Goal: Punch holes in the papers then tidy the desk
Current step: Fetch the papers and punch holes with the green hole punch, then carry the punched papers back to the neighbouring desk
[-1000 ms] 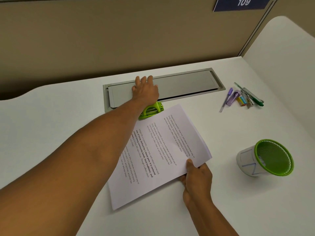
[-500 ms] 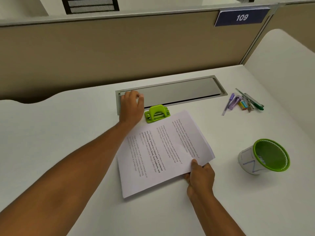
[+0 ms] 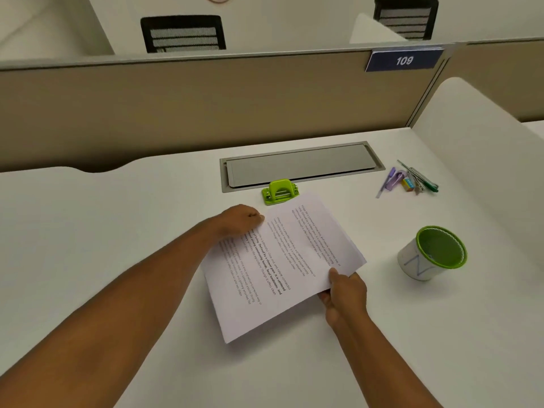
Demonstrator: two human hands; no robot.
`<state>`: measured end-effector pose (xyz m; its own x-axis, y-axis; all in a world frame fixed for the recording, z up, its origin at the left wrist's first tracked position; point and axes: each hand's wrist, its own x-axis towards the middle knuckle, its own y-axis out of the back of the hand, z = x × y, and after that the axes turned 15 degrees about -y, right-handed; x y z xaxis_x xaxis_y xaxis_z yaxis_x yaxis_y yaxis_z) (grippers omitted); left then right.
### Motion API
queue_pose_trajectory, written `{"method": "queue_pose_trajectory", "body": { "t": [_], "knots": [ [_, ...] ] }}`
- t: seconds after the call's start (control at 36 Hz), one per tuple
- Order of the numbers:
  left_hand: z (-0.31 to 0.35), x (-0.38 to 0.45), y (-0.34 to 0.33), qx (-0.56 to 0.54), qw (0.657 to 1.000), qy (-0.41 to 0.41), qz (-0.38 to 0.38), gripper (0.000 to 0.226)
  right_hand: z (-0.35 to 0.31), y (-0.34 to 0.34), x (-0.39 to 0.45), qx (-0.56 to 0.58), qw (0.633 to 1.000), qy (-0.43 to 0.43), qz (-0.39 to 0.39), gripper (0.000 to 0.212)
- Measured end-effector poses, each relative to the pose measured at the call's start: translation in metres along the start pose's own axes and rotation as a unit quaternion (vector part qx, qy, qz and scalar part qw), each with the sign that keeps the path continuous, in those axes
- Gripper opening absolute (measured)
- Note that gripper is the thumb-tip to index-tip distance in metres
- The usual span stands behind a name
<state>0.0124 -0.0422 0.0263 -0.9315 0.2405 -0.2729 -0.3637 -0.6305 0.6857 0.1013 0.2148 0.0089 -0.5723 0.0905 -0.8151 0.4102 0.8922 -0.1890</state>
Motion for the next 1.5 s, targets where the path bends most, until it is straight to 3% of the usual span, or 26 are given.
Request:
{"method": "queue_pose_trajectory", "body": {
  "t": [0.31, 0.44, 0.97, 1.11, 1.31, 1.5],
  "knots": [
    [0.008, -0.033, -0.016, -0.068, 0.997, 0.031, 0.031, 0.029, 0.005, 0.007, -0.018, 0.04, 0.998, -0.031, -0.041, 0.021],
    [0.008, -0.036, -0.033, -0.081, 0.994, 0.045, 0.054, 0.031, 0.021, 0.003, -0.021, -0.007, 0.997, -0.049, -0.052, 0.022],
    [-0.002, -0.035, -0.05, 0.017, 0.999, 0.024, 0.028, 0.04, 0.031, 0.003, -0.013, 0.088, 0.996, -0.028, 0.005, 0.024],
    [-0.008, -0.026, -0.052, 0.038, 0.998, 0.031, 0.032, 0.035, 0.035, 0.005, -0.008, 0.136, 0.988, -0.064, -0.031, 0.023],
    [-0.01, -0.024, -0.055, 0.012, 0.997, 0.037, 0.063, 0.035, 0.038, 0.0, -0.008, 0.034, 0.999, -0.017, -0.014, 0.018],
    [-0.001, -0.037, -0.047, -0.037, 0.986, 0.013, 0.162, 0.021, 0.015, -0.009, -0.012, -0.094, 0.992, 0.085, 0.0, 0.021]
  ]
}}
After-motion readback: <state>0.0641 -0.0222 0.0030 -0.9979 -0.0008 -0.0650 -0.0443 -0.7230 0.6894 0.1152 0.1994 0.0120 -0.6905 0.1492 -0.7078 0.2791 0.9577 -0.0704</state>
